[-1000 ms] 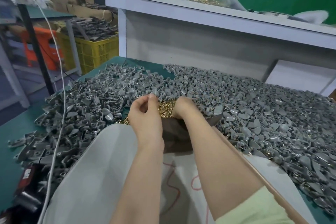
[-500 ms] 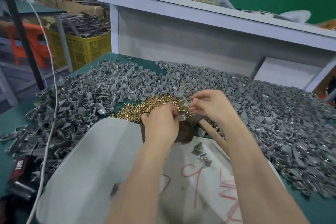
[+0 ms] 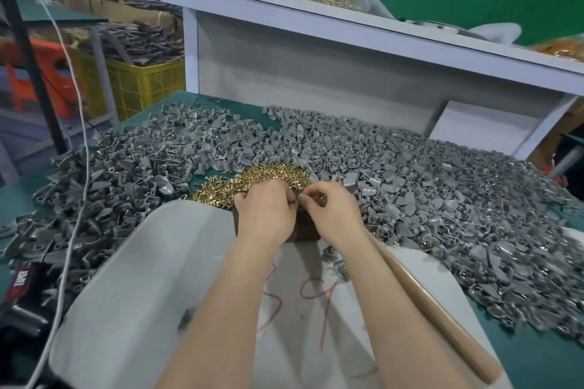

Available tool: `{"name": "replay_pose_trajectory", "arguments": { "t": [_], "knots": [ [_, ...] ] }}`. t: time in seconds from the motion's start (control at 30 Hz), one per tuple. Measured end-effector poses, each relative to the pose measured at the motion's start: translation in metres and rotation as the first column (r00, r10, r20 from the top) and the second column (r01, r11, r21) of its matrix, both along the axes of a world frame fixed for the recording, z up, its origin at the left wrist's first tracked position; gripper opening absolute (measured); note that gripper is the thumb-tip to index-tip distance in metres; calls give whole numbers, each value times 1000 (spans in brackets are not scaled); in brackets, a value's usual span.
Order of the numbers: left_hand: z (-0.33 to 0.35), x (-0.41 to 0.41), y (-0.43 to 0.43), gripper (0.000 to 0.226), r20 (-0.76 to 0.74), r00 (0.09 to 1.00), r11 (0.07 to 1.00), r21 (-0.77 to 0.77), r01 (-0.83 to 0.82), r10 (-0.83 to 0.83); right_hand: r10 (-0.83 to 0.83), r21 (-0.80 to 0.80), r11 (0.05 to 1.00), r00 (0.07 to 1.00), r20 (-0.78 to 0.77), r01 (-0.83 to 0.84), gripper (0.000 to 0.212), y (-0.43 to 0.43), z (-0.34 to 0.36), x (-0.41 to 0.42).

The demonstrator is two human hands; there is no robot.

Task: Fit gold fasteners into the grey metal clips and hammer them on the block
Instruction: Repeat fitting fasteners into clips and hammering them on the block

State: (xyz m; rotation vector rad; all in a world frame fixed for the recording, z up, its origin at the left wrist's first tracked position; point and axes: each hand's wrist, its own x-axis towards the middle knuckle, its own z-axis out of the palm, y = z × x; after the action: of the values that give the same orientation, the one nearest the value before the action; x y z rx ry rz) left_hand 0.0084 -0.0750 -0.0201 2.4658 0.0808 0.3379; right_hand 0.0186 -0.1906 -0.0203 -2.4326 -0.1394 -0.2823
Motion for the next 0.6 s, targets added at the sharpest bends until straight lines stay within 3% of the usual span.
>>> {"name": "replay_pose_trajectory", "arguments": {
  "t": [0.37,0.6],
  "knots": [
    [1,-1,0,13,26,1000,1000,12,-15,15,0,-139,990,996,86,12,10,4,3,-9],
    [3,-1,0,14,10,1000,996,89,28,-29,32,-421,907,999,22,-20,5,14,23,-3]
  ]
}}
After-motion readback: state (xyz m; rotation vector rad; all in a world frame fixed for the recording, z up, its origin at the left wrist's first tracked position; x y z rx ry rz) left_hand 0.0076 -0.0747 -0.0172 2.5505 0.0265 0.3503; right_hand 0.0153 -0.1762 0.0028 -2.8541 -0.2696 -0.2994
